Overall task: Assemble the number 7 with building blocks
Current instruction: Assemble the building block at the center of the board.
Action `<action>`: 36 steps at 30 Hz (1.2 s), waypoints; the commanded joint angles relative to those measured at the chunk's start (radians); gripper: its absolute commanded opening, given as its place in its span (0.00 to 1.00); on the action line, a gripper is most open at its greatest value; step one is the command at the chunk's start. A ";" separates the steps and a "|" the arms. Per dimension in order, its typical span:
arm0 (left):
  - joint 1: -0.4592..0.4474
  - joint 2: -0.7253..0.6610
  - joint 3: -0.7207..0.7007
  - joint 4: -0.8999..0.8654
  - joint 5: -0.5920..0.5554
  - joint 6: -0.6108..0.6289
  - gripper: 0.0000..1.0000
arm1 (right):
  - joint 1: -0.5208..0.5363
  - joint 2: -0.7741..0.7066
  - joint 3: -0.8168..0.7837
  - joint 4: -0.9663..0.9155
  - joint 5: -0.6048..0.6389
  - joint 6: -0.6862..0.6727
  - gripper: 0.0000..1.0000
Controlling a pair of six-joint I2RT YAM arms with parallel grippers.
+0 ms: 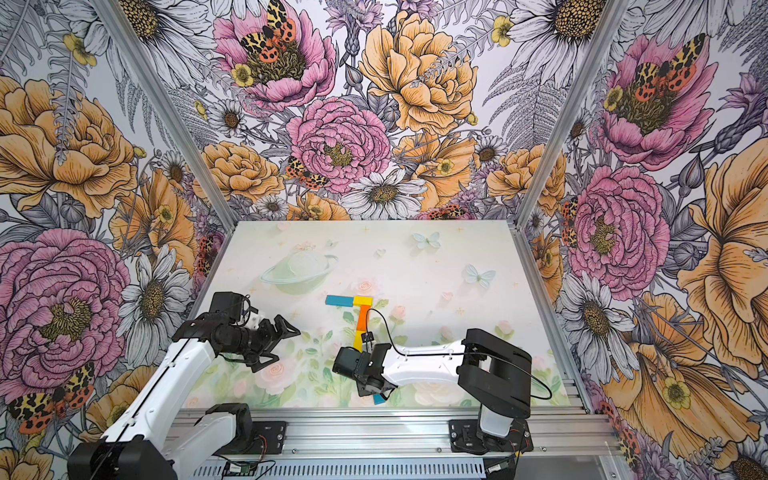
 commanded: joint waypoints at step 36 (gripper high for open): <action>0.009 -0.007 -0.017 0.009 0.044 0.004 0.99 | -0.017 0.173 0.204 -0.070 -0.017 0.475 0.36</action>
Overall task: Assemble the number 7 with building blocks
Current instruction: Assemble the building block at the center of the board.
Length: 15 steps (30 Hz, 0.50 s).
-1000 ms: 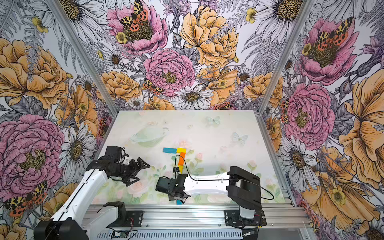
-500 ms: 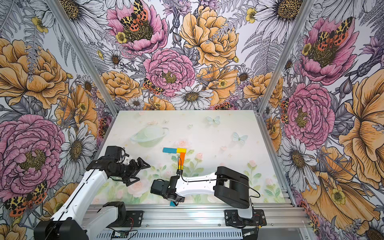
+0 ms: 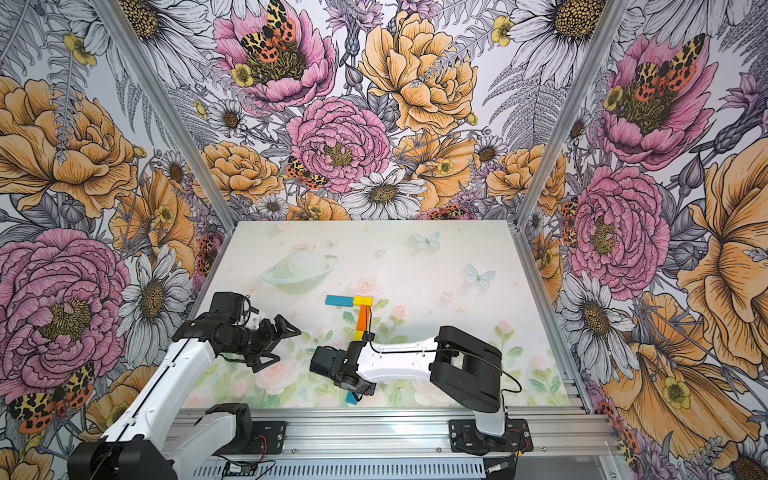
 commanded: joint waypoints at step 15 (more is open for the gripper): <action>0.009 -0.015 -0.017 0.009 0.020 -0.001 0.99 | -0.025 0.068 0.058 -0.009 -0.037 -0.076 0.38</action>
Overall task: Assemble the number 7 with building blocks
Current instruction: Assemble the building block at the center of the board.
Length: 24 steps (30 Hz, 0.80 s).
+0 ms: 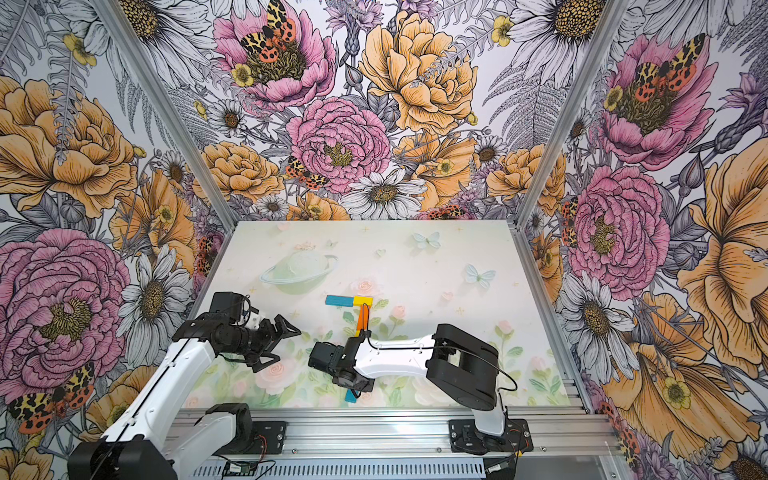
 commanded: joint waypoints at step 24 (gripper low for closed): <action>0.009 -0.019 -0.013 0.009 0.024 -0.002 0.99 | -0.063 0.009 0.028 0.008 -0.047 -0.047 0.31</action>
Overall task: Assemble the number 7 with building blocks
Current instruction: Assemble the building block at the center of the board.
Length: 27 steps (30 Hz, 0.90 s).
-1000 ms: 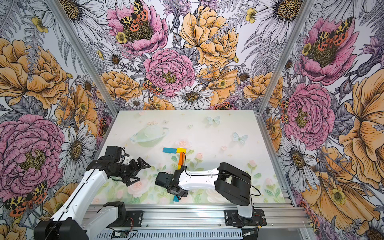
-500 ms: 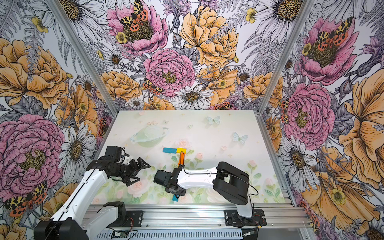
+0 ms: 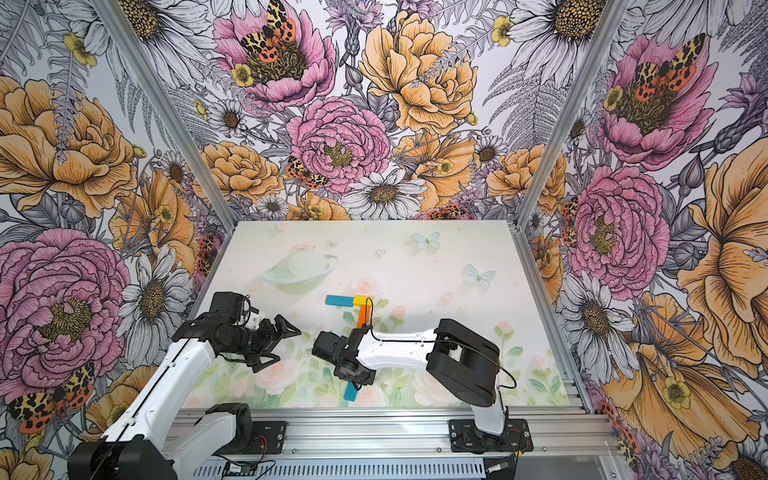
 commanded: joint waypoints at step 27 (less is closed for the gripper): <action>0.013 -0.009 -0.005 0.008 0.022 -0.001 0.99 | -0.040 0.068 0.071 -0.007 -0.035 -0.082 0.29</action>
